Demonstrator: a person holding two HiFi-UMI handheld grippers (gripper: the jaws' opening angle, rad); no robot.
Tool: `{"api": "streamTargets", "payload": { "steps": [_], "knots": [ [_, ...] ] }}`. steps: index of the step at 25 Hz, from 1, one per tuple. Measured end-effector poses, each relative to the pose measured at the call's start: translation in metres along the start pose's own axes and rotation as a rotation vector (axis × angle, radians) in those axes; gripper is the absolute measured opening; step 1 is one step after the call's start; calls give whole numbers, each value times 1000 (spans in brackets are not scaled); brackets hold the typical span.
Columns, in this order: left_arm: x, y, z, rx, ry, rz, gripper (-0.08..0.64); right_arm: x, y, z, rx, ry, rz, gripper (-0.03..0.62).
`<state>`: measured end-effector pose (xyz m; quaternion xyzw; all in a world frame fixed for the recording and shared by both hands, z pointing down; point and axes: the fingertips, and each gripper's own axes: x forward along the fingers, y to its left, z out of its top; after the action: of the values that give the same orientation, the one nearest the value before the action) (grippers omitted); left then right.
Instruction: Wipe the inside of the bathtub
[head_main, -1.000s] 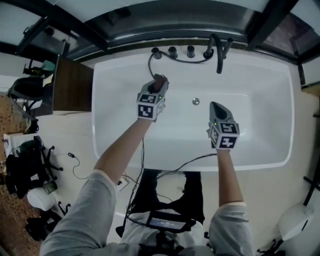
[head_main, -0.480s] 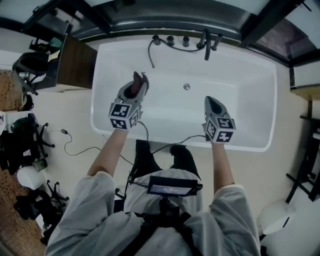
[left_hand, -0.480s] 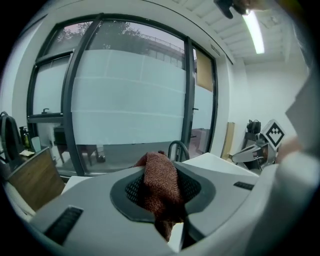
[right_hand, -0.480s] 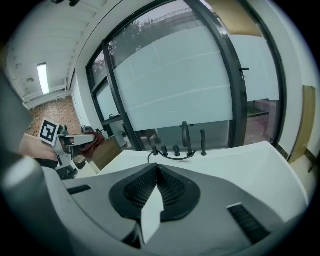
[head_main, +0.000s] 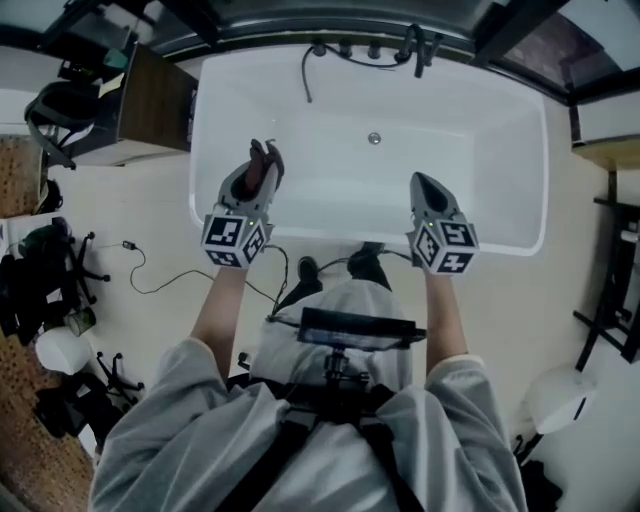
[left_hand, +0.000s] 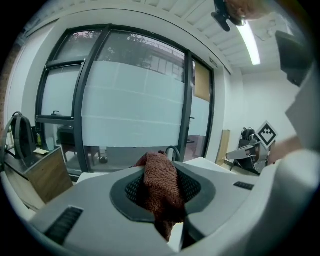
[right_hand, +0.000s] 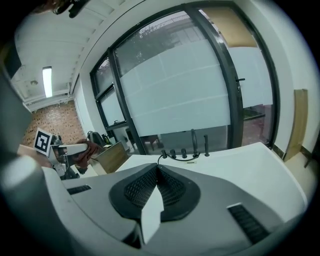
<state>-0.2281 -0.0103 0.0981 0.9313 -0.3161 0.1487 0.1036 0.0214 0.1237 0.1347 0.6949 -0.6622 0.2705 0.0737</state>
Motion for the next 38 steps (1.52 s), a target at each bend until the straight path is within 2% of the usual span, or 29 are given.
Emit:
{"api": "streamTargets", "payload": {
  "steps": [9,14,16,21,24,28,34,38],
  "knots": [
    [-103,17,-22,25,-34,-45,94,-57,71,-51,-4,7,-60,8],
    [-153,23,-38,20,-21,-84,94,-97,101,-72,60,-13,-102,8],
    [-163,19,-43,12,-15,-93,94,-111,105,-76,58,-10,-120,8],
    [-182,5,-48,-17,-21,-66,94,-127,96,-80,59,5,-137,6],
    [-185,-1,-51,-39,-29,-22,94,-128,85,-80,58,19,-116,6],
    [-189,-17,-56,-81,-27,39,94,-129,72,-74,4,38,-77,6],
    [-176,-58,-50,-75,-21,59,94,-135,52,-77,-64,67,-13,6],
    [-177,-78,-46,-67,-27,68,94,-140,42,-82,-71,73,8,5]
  ]
}}
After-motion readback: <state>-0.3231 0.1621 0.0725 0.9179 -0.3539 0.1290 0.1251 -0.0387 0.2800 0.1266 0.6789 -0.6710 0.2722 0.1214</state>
